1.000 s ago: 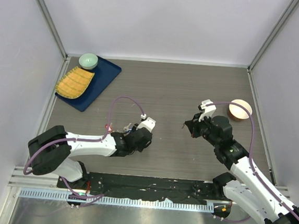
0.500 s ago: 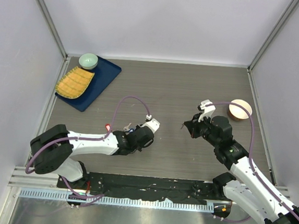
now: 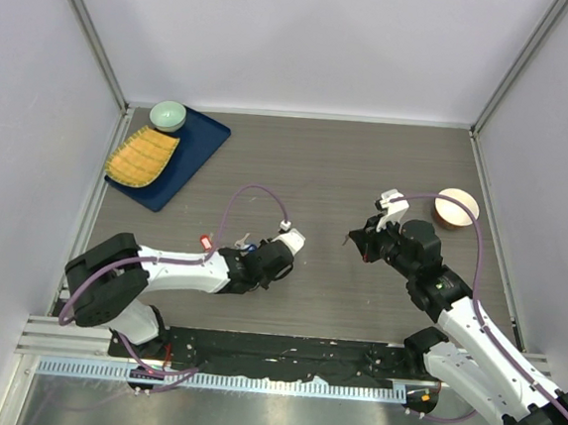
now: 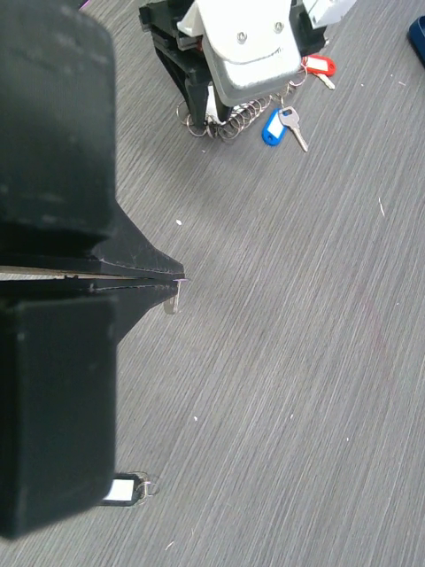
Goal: Put the keys on the keyring
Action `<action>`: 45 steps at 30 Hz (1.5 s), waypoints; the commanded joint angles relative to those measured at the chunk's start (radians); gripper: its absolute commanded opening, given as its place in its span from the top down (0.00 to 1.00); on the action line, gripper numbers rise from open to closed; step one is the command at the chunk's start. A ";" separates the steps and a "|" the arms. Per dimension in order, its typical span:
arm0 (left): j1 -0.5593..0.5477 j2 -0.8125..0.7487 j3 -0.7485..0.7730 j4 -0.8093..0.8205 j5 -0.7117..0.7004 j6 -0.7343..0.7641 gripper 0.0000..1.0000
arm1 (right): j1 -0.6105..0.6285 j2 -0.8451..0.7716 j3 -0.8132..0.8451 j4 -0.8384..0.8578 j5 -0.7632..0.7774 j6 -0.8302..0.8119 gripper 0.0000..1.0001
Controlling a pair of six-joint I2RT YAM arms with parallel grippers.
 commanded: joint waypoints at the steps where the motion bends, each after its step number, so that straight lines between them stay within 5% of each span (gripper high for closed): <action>1: 0.018 0.028 0.012 0.033 -0.016 0.008 0.69 | 0.000 -0.010 -0.002 0.063 -0.010 0.009 0.99; 15: 0.062 0.017 0.015 0.031 -0.001 -0.027 0.77 | 0.002 -0.010 -0.005 0.065 -0.007 0.012 0.99; 22: 0.065 -0.001 0.007 0.011 -0.017 -0.041 0.67 | 0.002 -0.005 -0.006 0.066 -0.012 0.014 0.99; 45: 0.123 -0.120 -0.040 0.033 0.018 -0.134 0.61 | 0.000 -0.001 -0.006 0.071 -0.015 0.017 0.99</action>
